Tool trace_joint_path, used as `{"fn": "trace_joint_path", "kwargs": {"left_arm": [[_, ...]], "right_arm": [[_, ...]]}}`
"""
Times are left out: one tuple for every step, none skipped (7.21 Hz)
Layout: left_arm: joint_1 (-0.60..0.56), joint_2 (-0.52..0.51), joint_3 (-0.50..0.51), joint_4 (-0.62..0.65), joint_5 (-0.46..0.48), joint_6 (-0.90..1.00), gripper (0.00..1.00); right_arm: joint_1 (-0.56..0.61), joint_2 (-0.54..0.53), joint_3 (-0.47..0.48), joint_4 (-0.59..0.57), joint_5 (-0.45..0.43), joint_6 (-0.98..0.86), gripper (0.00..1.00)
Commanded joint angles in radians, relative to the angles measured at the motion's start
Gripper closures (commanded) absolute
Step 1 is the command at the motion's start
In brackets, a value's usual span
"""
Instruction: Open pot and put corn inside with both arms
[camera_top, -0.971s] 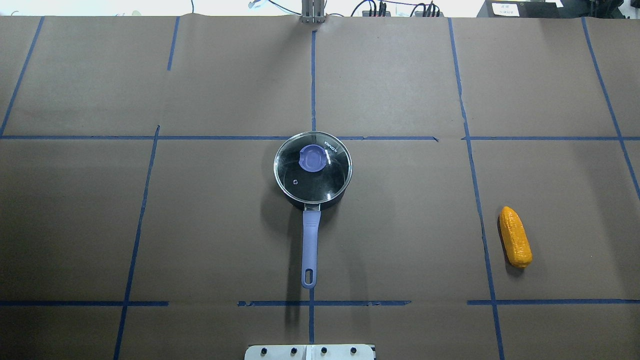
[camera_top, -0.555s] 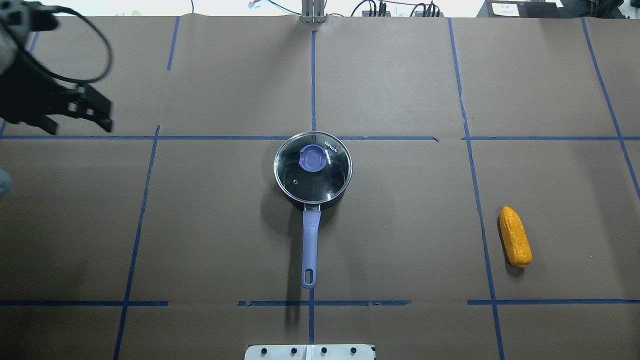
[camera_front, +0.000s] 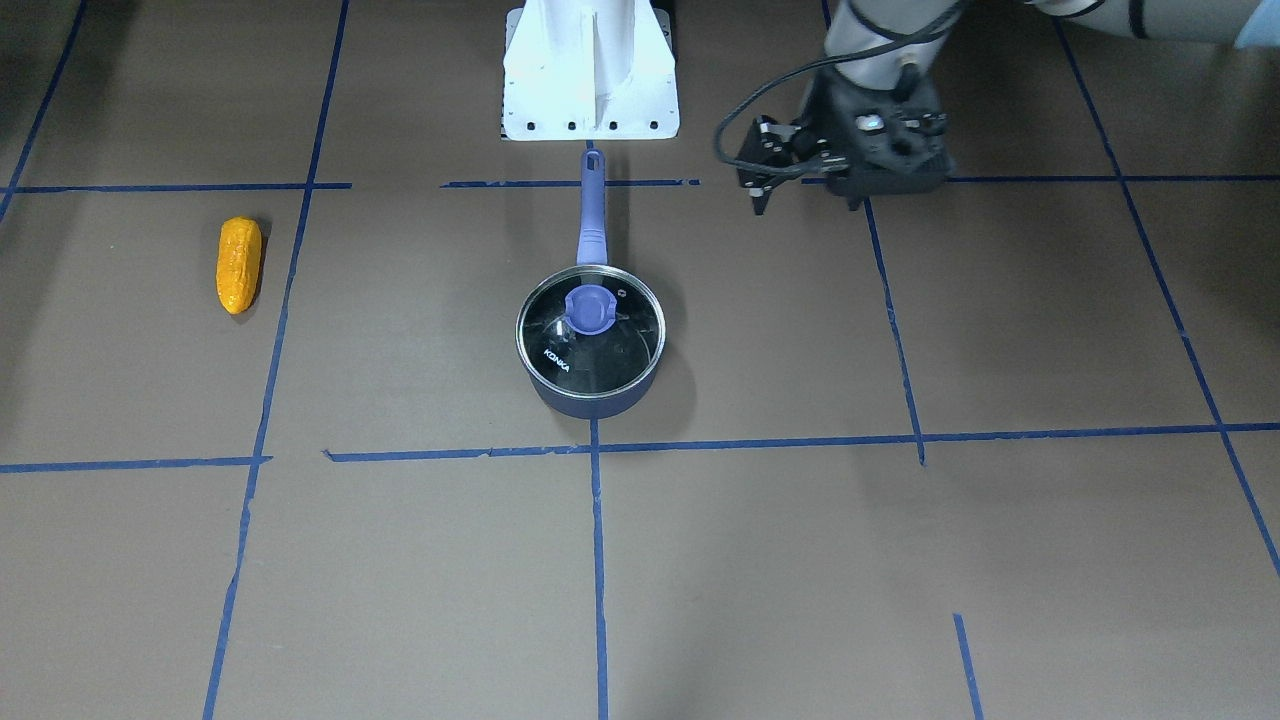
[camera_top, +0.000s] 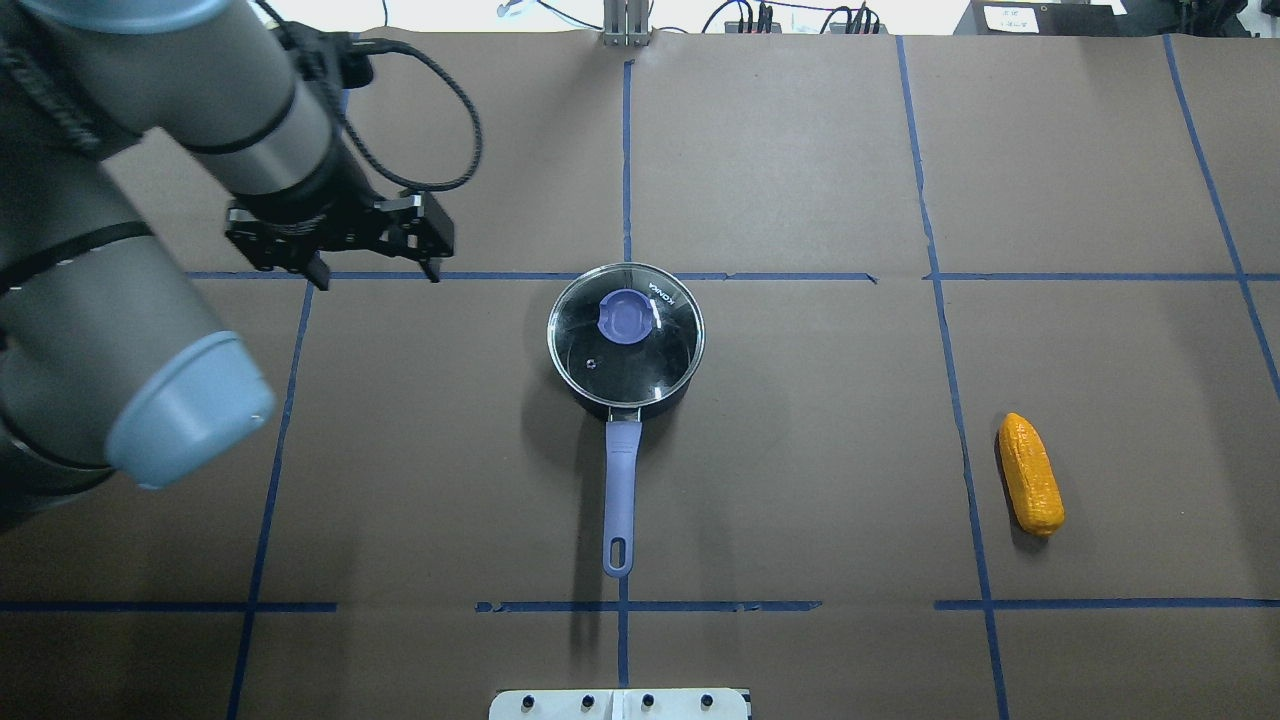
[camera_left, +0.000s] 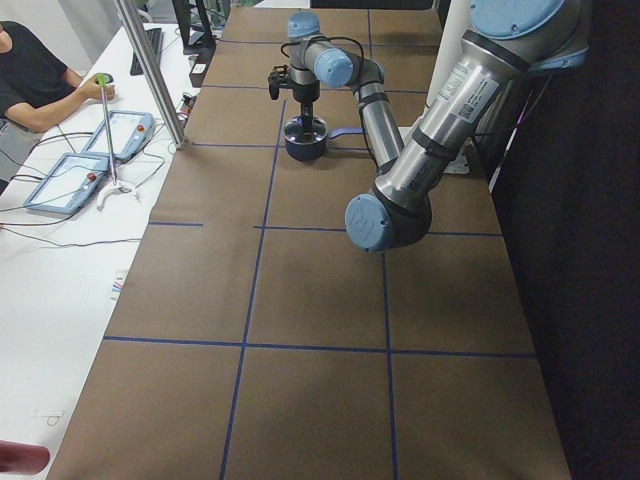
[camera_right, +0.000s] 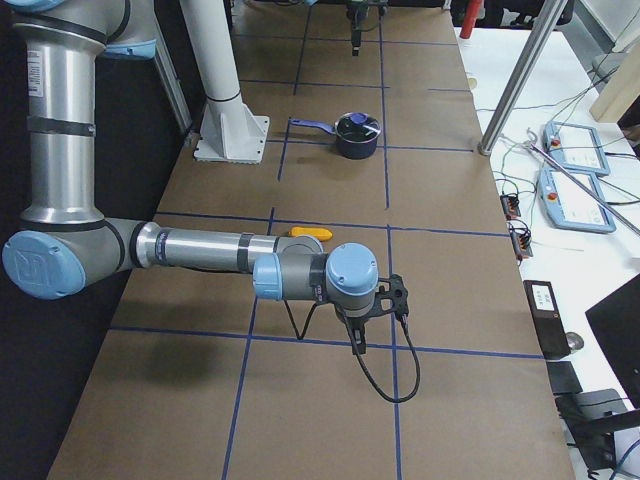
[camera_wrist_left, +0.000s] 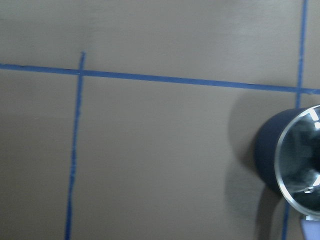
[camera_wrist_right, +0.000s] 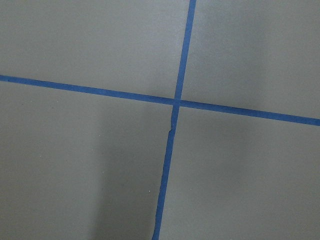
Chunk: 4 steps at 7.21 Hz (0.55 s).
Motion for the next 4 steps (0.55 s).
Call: {"fn": "trace_joint_path", "kwargs": {"left_arm": [[0.082, -0.181, 0.187, 0.0, 0.062, -0.07, 0.0], [0.114, -0.233, 0.26, -0.015, 0.082, -0.082, 0.0], [0.146, -0.24, 0.283, -0.072, 0.126, -0.094, 0.0], [0.151, -0.246, 0.329, -0.116, 0.131, -0.096, 0.0]], "right_arm": [[0.0, -0.001, -0.007, 0.019, 0.0, 0.019, 0.0], [0.0, -0.001, -0.007, 0.019, 0.002, 0.021, 0.0], [0.0, -0.001, -0.007, 0.019, 0.002, 0.024, 0.0], [0.0, 0.002, -0.009, 0.017, 0.005, 0.024, 0.0]]}}
